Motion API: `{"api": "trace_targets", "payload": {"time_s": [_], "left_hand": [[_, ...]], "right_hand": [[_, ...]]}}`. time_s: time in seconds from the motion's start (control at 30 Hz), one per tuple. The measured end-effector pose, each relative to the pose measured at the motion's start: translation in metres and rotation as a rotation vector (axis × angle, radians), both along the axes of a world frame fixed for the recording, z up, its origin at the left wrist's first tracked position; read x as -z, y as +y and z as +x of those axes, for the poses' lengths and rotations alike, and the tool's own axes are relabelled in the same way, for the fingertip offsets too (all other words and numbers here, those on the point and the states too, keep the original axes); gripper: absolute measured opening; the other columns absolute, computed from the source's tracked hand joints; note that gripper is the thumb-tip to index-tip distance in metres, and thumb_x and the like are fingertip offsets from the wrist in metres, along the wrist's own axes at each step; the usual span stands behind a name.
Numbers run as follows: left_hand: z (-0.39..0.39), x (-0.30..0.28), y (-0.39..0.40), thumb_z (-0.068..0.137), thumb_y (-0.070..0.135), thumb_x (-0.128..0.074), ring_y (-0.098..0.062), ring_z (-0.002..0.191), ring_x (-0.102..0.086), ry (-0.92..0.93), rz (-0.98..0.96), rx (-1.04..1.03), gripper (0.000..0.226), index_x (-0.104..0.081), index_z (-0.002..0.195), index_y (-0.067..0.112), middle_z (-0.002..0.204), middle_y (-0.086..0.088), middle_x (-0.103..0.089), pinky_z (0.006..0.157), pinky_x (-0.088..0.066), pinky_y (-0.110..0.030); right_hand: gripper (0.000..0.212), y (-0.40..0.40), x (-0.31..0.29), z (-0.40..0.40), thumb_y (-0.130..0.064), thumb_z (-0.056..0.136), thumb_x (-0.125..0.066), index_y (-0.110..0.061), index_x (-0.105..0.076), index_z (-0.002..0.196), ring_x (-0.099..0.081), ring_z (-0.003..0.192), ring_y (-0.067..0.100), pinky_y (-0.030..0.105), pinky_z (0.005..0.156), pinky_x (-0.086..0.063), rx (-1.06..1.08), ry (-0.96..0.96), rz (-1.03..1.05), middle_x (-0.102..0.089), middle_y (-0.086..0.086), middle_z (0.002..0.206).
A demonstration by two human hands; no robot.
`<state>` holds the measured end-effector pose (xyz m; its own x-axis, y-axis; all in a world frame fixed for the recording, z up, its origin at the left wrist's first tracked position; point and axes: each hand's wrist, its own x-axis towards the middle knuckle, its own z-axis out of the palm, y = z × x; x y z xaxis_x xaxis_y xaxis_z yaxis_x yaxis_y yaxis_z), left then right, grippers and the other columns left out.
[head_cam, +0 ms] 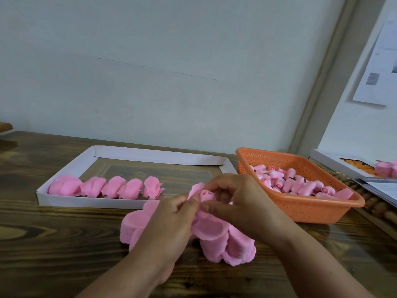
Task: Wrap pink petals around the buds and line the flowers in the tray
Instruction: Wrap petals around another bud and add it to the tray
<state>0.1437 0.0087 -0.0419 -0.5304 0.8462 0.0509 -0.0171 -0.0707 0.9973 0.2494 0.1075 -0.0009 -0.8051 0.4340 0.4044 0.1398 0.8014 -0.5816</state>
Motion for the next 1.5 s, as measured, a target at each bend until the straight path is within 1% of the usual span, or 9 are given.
{"api": "trace_targets", "payload": {"time_s": [0.13, 0.27, 0.4, 0.6, 0.83, 0.93, 1.13, 1.3, 1.5], "left_hand": [[0.001, 0.000, -0.001, 0.098, 0.032, -0.047, 0.008, 0.079, -0.062, 0.022, -0.010, -0.017, 0.026, -0.073, 0.096, 0.036, 0.079, 0.022, -0.070, 0.057, -0.040, -0.007], [0.005, -0.013, -0.006, 0.098, 0.027, -0.044, 0.023, 0.058, -0.053, 0.040, -0.035, 0.036, 0.063, -0.057, 0.048, 0.064, 0.055, 0.037, -0.057, 0.054, -0.041, -0.010], [0.003, -0.013, -0.007, 0.099, 0.028, -0.039, 0.001, 0.042, -0.056, -0.119, 0.024, 0.078, 0.057, -0.068, 0.051, 0.021, 0.040, 0.008, -0.057, 0.039, -0.040, -0.011], [-0.010, -0.001, -0.002, 0.091, -0.002, -0.050, -0.022, 0.054, -0.070, -0.260, 0.053, 0.134, 0.033, -0.072, 0.067, 0.000, 0.066, -0.017, -0.071, 0.046, -0.054, -0.024], [-0.012, 0.000, 0.001, 0.097, 0.008, -0.046, -0.015, 0.055, -0.070, -0.221, 0.010, 0.184, 0.045, -0.074, 0.061, 0.008, 0.062, -0.008, -0.071, 0.048, -0.053, -0.020], [-0.012, -0.001, -0.003, 0.092, 0.005, -0.055, -0.014, 0.048, -0.066, -0.179, -0.044, 0.200, 0.043, -0.075, 0.055, 0.010, 0.058, -0.009, -0.070, 0.044, -0.050, -0.018], [-0.015, -0.006, -0.006, 0.088, 0.059, -0.038, -0.014, 0.063, -0.070, -0.294, 0.047, 0.355, 0.057, -0.079, 0.081, 0.020, 0.080, -0.010, -0.074, 0.043, -0.048, -0.019], [-0.013, -0.001, -0.005, 0.088, 0.010, -0.061, -0.023, 0.074, -0.073, -0.310, 0.039, 0.214, 0.019, -0.075, 0.081, 0.000, 0.086, -0.018, -0.074, 0.046, -0.052, -0.024], [-0.015, -0.004, -0.003, 0.094, 0.006, -0.049, -0.028, 0.061, -0.071, -0.307, -0.055, 0.078, 0.021, -0.065, 0.087, -0.005, 0.075, -0.022, -0.072, 0.048, -0.056, -0.031]], "right_hand": [[0.028, 0.007, -0.003, -0.002, -0.009, 0.074, -0.077, -0.028, -0.061, 0.086, -0.045, 0.055, 0.003, 0.021, 0.055, -0.041, 0.008, -0.028, -0.180, -0.053, -0.015, 0.058], [0.023, 0.011, -0.004, 0.000, -0.007, 0.074, -0.077, -0.025, -0.065, 0.082, -0.049, 0.061, 0.007, 0.023, 0.064, -0.043, -0.040, -0.053, -0.246, -0.055, -0.013, 0.061], [0.015, 0.011, -0.002, 0.002, -0.011, 0.071, -0.080, -0.015, -0.065, 0.072, -0.040, 0.050, 0.001, 0.008, 0.057, -0.037, 0.021, 0.008, -0.196, -0.047, -0.017, 0.052], [0.018, 0.007, -0.002, 0.003, -0.015, 0.077, -0.076, -0.006, -0.061, 0.074, -0.046, 0.053, 0.012, 0.049, 0.077, -0.045, 0.016, -0.030, -0.198, -0.051, 0.000, 0.057], [0.016, 0.008, 0.003, 0.001, -0.013, 0.080, -0.074, -0.017, -0.063, 0.090, -0.048, 0.047, 0.008, 0.024, 0.046, -0.042, -0.043, -0.044, -0.306, -0.054, -0.005, 0.052], [0.012, 0.008, 0.001, 0.003, -0.011, 0.082, -0.071, -0.009, -0.068, 0.094, -0.052, 0.057, 0.027, 0.042, 0.056, -0.046, -0.110, -0.071, -0.271, -0.063, 0.016, 0.067], [0.007, 0.015, 0.007, 0.006, -0.005, 0.081, -0.070, -0.007, -0.068, 0.074, -0.047, 0.045, 0.007, 0.019, 0.045, -0.036, 0.027, 0.058, -0.375, -0.061, 0.001, 0.054], [0.015, 0.015, 0.010, 0.005, -0.002, 0.081, -0.068, -0.011, -0.063, 0.071, -0.041, 0.038, 0.004, 0.016, 0.040, -0.033, 0.072, 0.090, -0.428, -0.056, -0.005, 0.046], [0.003, 0.012, 0.006, 0.008, 0.000, 0.082, -0.068, -0.002, -0.066, 0.082, -0.047, 0.046, -0.003, 0.008, 0.047, -0.035, -0.079, -0.006, -0.278, -0.057, -0.013, 0.054]]}}
